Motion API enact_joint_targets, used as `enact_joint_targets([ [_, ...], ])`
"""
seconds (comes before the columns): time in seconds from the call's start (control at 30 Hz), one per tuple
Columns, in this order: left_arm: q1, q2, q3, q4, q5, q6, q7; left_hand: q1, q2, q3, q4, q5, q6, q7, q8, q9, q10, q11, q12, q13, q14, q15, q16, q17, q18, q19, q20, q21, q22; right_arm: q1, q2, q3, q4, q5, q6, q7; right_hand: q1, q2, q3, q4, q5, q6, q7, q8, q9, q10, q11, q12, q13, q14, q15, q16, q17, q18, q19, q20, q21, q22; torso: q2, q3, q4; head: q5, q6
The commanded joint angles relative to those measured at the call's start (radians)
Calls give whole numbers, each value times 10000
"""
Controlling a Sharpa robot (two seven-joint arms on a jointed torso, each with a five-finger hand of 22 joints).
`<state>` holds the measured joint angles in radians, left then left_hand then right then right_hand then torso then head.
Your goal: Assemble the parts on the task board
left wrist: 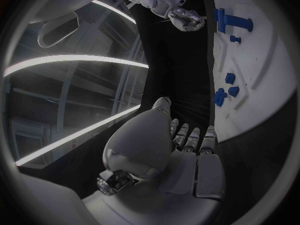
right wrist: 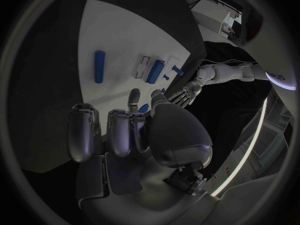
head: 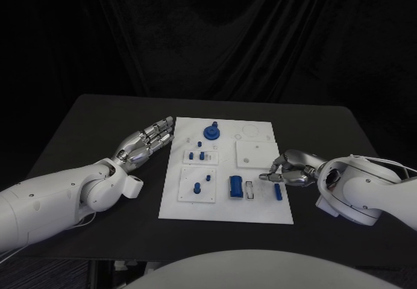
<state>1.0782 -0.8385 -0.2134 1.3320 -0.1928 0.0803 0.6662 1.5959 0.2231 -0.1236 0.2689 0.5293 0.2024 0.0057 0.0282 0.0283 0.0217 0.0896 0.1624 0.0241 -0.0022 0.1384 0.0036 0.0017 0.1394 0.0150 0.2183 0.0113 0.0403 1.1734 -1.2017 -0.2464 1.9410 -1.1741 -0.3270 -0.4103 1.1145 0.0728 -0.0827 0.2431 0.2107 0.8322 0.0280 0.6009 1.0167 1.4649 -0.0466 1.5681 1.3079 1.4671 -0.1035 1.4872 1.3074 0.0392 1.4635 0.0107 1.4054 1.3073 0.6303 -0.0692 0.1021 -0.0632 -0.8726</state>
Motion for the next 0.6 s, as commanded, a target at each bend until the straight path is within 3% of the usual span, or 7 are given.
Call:
enact_joint_targets([
  [0.03, -13, 20, 9, 21, 2, -1, 54, 55, -37, 66, -11, -13, 40, 34, 36, 14, -20, -42, 63, 15, 22, 76, -36, -17, 105, -21, 58, -5, 13, 35, -229, -17, 12, -376, 475, -725, 122, -26, 11, 26, 549, 120, 6, -188, -204, 1059, 68, 27, 2629, 666, 35, -18, 551, 37, 345, 6, 3, 2066, 26, 8, 8, -49, 0],
  [0.07, -13, 18, 9, 21, 2, -5, 50, 55, -37, 66, -11, -13, 40, 34, 36, 14, -20, -42, 63, 15, 22, 76, -36, -17, 105, -21, 58, -5, 13, 41, -297, -21, -7, -480, 625, -841, 203, -51, 22, -1, 788, 129, 10, -248, -271, 1059, 72, 27, 2629, 664, 34, -21, 546, 41, 336, 10, -16, 2060, 30, 13, 6, -54, 0],
  [0.1, -13, 16, 9, 22, 2, -9, 48, 55, -37, 66, -11, -13, 40, 34, 36, 14, -20, -42, 63, 15, 22, 76, -36, -17, 105, -21, 58, -5, 13, 44, -344, -23, -20, -613, 734, -931, 312, -117, 37, -32, 1287, 53, 45, -418, -408, 1059, 97, 27, 2629, 648, 48, -50, 485, 54, 311, 11, -67, 2043, 33, 14, 5, -62, 0],
  [0.13, -13, 15, 9, 22, 2, -11, 48, 57, -38, 71, -12, 1, 65, 43, 40, 17, -15, -50, 80, 17, 22, 78, -36, -17, 105, -19, 60, -3, 17, 47, -393, -26, -32, -831, 850, -1040, 325, -137, 28, -7, 1361, 84, 63, -502, -507, 1059, 112, 27, 2629, 644, 65, -60, 466, 54, 305, 29, -80, 2039, 32, 17, -5, -67, 0],
  [0.37, -13, 13, 9, 14, 2, -8, 52, 60, -41, 78, -14, 33, 66, 56, 40, 16, -13, -61, 77, 16, 22, 77, -36, -17, 105, -18, 60, -3, 15, 47, -443, -33, -94, -2178, 1191, -1587, 362, -180, 12, 50, 1501, 167, 89, -671, -718, 1059, 138, 27, 2629, 643, 93, -64, 464, 47, 316, 57, -54, 2049, 65, 19, -27, -227, 0],
  [0.43, -13, 13, 9, 15, 2, -8, 52, 61, -41, 79, -14, 37, 68, 57, 40, 16, -12, -62, 78, 16, 22, 77, -36, -17, 105, -18, 60, -3, 16, 43, -416, -34, -117, -2349, 1303, -1678, 413, -209, 22, 73, 1779, 278, 77, -760, -846, 1059, 130, 27, 2629, 664, 89, -23, 556, 20, 368, 62, 56, 2088, 56, 13, -18, -300, 0],
  [0.6, -13, -4, 9, 19, 2, -17, 56, 71, -46, 93, -21, 99, 79, 70, 41, 17, -9, -69, 86, 17, 22, 76, -36, -17, 105, -13, 60, 0, 24, -11, -332, -34, -153, -2578, 1434, -1805, 391, -214, 10, 131, 1769, 375, 72, -808, -925, 1059, 124, 27, 2629, 674, 86, -6, 587, 11, 388, 61, 93, 2101, 35, 14, -21, -421, 0],
])
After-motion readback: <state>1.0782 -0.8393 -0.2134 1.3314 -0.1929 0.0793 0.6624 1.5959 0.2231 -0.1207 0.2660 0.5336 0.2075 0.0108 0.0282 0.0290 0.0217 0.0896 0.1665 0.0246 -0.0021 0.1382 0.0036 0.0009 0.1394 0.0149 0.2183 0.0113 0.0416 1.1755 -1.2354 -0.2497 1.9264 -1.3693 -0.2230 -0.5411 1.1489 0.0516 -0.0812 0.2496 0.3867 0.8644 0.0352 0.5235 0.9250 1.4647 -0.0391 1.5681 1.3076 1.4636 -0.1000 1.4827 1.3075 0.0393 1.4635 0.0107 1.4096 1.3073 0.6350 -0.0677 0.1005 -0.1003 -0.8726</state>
